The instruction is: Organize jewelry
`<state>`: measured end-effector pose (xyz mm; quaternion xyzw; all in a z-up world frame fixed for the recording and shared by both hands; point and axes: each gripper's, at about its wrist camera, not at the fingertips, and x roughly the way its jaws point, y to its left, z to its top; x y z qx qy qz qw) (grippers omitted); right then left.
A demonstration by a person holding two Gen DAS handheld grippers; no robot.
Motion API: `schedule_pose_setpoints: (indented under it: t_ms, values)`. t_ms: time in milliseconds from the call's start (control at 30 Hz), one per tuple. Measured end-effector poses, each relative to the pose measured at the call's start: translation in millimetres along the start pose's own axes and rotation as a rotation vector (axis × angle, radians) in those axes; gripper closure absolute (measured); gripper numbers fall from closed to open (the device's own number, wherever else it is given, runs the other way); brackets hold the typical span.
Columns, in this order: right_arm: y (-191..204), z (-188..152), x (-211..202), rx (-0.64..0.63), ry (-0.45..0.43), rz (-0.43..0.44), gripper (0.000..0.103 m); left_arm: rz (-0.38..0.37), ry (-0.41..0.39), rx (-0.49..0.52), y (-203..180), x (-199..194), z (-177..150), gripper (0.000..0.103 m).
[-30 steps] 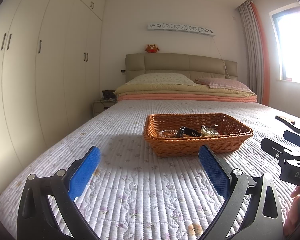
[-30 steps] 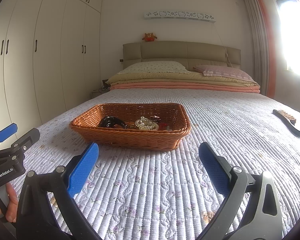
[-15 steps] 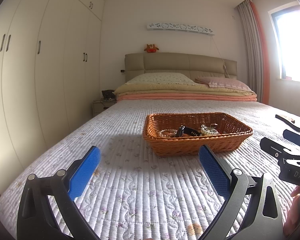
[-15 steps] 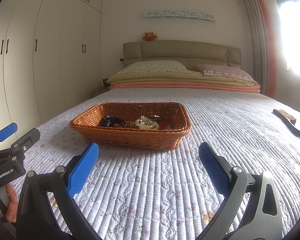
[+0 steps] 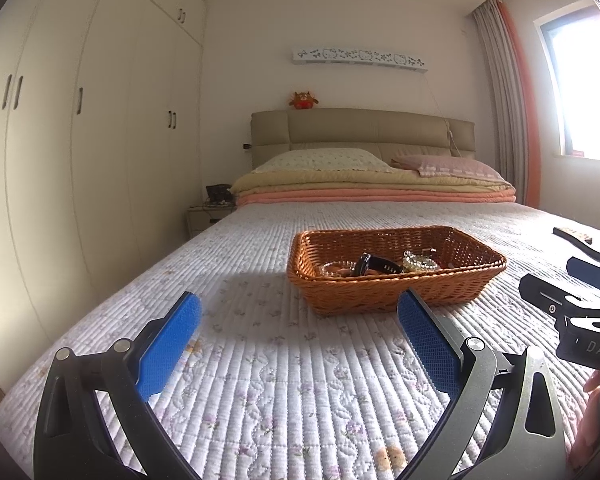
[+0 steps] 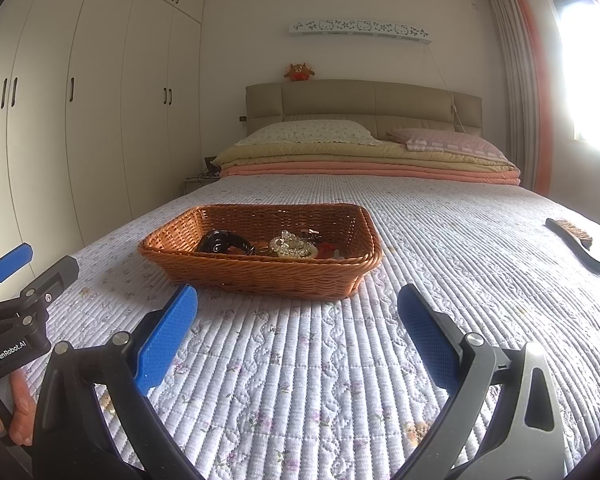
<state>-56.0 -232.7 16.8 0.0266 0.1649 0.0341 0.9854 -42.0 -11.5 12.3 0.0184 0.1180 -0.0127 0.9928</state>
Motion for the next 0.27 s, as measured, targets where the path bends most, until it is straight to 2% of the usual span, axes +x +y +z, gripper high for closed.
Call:
schedule_pose_setpoints:
  t_ms: [267]
  values:
    - [-0.1, 0.3, -0.1, 0.0, 0.0, 0.001, 0.007, -0.005, -0.013, -0.011, 2.7, -2.3, 2.1, 0.007]
